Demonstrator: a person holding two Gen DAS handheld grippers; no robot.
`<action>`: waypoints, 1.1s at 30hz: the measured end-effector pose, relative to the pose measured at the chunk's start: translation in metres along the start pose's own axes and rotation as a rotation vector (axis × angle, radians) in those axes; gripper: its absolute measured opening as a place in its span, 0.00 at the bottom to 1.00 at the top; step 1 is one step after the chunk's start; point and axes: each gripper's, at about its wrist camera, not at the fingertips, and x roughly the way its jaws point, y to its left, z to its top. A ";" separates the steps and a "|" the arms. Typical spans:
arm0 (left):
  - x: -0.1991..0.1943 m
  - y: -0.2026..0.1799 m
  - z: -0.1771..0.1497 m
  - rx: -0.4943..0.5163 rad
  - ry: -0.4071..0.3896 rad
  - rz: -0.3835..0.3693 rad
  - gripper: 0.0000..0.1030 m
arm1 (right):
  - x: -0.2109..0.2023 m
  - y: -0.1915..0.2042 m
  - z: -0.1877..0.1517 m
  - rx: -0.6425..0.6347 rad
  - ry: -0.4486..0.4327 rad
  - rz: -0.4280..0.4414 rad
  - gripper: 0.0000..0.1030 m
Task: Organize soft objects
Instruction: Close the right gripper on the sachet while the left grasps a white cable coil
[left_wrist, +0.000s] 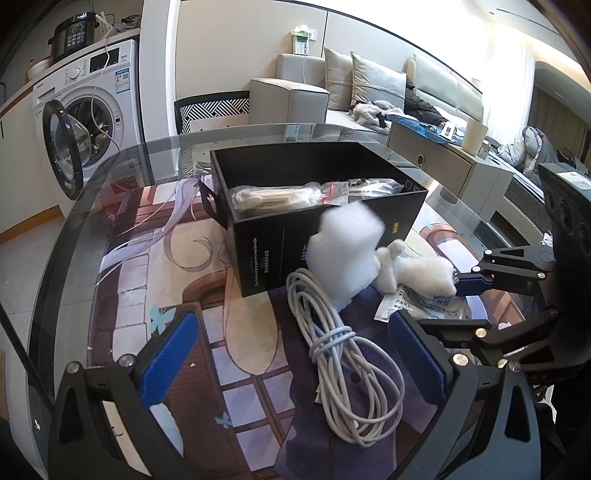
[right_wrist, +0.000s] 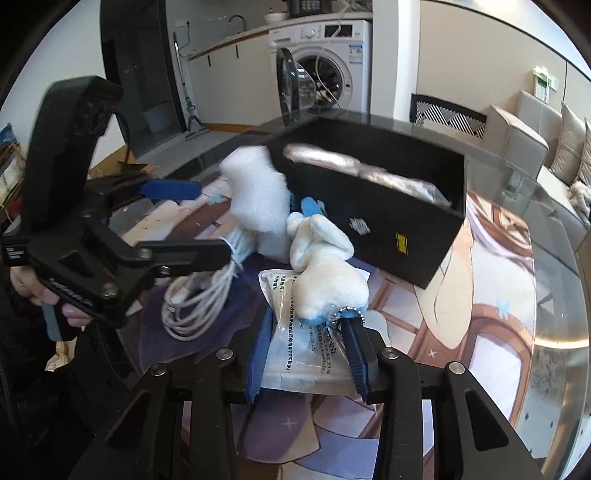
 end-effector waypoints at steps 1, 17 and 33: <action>0.000 0.001 0.000 0.000 -0.001 -0.001 1.00 | -0.004 0.002 0.000 -0.003 -0.008 -0.004 0.37; 0.003 0.004 0.000 0.004 0.014 -0.013 1.00 | -0.026 0.007 0.007 -0.025 -0.054 -0.010 0.37; 0.021 -0.016 -0.014 0.053 0.133 -0.055 0.47 | -0.013 -0.001 0.001 0.000 -0.029 -0.014 0.37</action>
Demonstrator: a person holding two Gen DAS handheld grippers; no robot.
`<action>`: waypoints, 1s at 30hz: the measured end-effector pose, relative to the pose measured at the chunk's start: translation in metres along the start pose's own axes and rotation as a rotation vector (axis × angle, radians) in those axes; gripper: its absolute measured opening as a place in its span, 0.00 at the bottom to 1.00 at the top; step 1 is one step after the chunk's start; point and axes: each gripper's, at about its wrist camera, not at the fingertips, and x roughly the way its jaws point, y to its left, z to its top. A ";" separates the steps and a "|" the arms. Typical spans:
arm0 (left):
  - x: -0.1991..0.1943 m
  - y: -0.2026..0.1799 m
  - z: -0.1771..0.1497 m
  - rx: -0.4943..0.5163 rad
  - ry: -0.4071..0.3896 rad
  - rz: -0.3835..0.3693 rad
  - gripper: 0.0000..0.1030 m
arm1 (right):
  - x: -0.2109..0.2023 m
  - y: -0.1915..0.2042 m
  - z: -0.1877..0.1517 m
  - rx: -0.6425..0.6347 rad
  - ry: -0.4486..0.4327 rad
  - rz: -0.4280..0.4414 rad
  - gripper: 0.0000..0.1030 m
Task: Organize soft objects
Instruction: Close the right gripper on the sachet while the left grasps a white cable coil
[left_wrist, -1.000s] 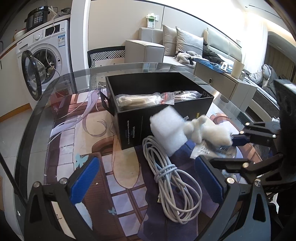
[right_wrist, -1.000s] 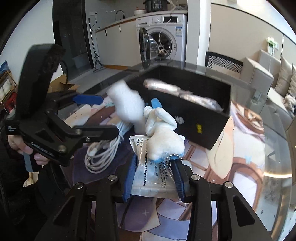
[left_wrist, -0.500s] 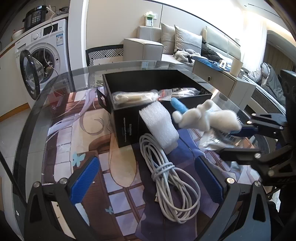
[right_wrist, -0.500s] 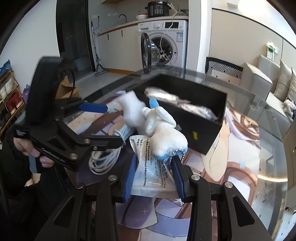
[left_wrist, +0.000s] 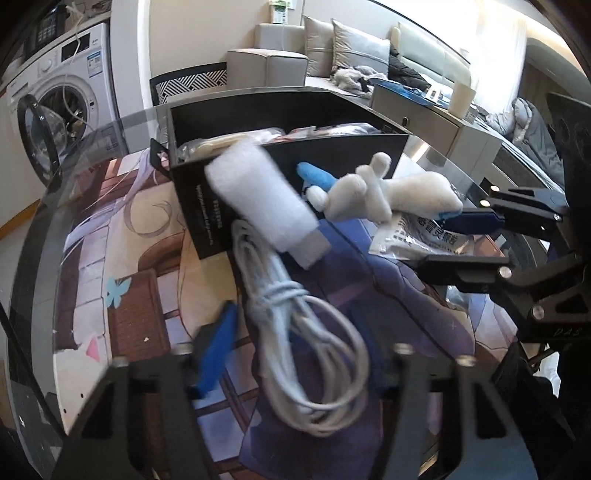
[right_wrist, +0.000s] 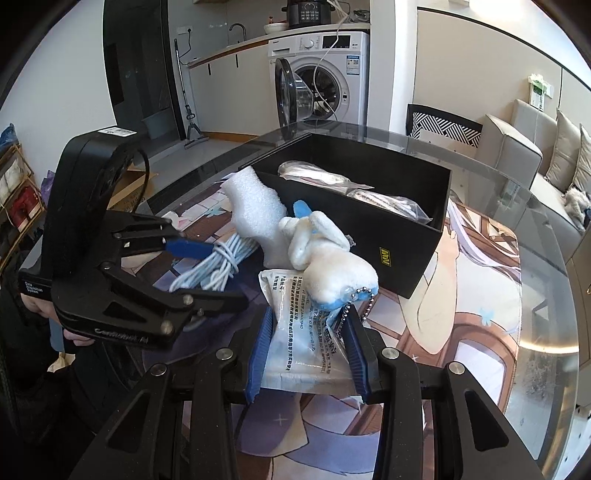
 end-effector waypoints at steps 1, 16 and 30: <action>0.000 0.001 0.000 -0.001 0.000 -0.001 0.45 | -0.001 0.001 -0.001 0.000 -0.001 0.000 0.37; -0.018 0.006 0.005 -0.009 -0.057 -0.033 0.28 | -0.030 -0.001 0.007 0.070 -0.113 0.158 0.37; -0.045 0.021 0.006 -0.045 -0.129 -0.008 0.28 | -0.039 0.010 0.008 0.023 -0.113 0.111 0.37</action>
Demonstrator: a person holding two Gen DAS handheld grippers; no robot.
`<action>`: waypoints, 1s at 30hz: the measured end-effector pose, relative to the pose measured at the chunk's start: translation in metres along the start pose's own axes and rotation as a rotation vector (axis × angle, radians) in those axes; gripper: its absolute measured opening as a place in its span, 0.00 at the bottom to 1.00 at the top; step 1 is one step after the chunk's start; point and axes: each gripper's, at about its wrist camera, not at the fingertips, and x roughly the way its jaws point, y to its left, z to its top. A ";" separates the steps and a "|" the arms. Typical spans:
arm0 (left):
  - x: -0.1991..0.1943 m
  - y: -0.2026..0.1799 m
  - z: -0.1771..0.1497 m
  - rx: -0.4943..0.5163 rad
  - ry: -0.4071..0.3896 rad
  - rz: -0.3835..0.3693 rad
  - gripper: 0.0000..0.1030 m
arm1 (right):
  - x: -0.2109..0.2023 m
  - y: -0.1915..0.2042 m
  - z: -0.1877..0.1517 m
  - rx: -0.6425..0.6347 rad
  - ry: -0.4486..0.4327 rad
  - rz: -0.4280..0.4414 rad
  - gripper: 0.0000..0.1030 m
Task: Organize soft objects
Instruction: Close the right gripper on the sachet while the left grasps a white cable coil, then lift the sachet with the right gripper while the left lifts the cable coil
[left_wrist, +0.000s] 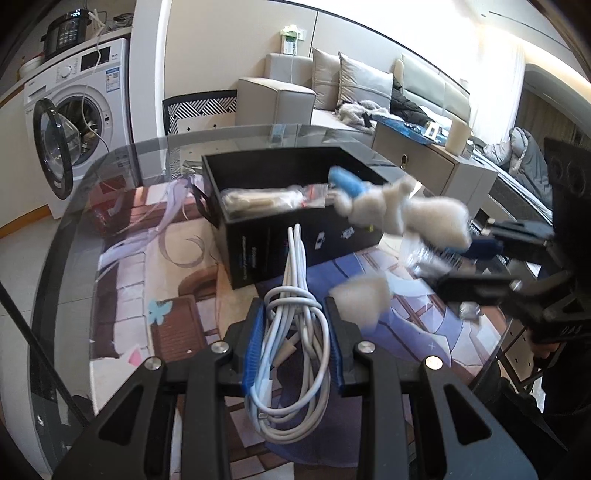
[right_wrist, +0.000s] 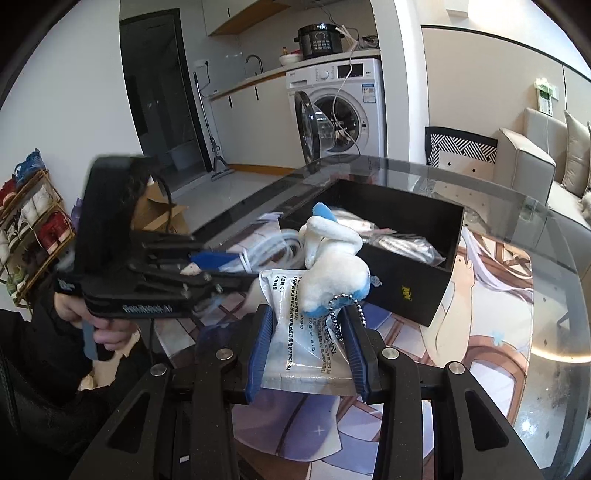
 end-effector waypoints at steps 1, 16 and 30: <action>-0.002 0.001 0.001 0.000 -0.006 0.001 0.28 | 0.002 0.001 -0.001 -0.011 0.012 -0.021 0.37; -0.008 0.004 0.006 -0.008 -0.031 0.010 0.28 | 0.025 0.020 -0.011 -0.224 0.084 -0.405 0.37; -0.019 0.005 0.010 -0.014 -0.066 0.022 0.28 | -0.015 0.045 0.005 -0.314 -0.063 -0.443 0.37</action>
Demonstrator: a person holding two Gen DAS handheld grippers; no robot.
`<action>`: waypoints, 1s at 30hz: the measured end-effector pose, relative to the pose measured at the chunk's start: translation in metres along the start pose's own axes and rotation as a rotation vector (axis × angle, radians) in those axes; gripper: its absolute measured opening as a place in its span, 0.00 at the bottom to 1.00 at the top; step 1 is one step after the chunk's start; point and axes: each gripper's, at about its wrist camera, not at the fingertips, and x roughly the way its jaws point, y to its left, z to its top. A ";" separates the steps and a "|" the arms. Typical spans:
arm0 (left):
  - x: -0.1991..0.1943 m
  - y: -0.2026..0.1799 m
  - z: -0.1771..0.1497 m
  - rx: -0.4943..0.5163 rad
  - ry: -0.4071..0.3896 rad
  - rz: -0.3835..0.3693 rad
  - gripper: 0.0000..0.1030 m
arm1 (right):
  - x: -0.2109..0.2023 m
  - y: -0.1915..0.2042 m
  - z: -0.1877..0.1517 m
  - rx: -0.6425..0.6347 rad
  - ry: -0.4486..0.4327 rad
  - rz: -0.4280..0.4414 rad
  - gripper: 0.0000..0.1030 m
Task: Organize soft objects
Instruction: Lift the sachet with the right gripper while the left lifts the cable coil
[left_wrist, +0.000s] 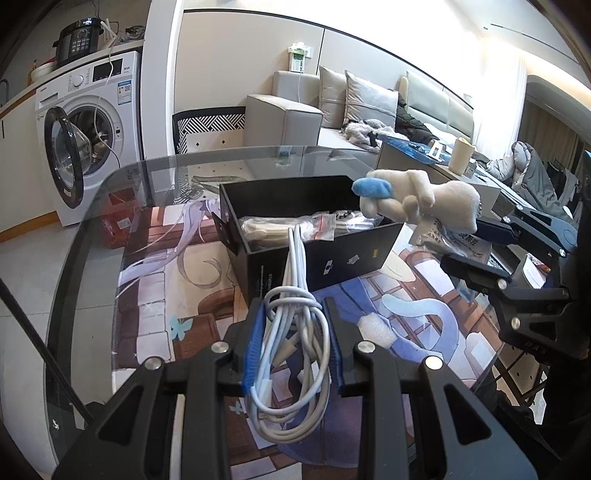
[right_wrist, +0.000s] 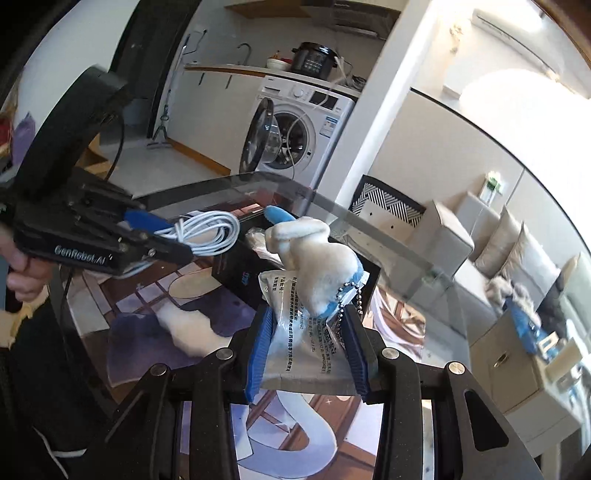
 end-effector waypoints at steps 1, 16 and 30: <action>-0.002 0.000 0.000 -0.001 -0.005 0.003 0.28 | -0.001 0.002 0.001 -0.012 -0.003 -0.001 0.37; 0.005 0.000 -0.011 0.011 0.035 0.013 0.28 | -0.002 -0.001 0.001 0.009 -0.007 0.091 0.37; 0.001 0.006 -0.008 -0.017 0.007 0.024 0.28 | 0.032 0.036 -0.022 -0.239 0.142 -0.056 0.37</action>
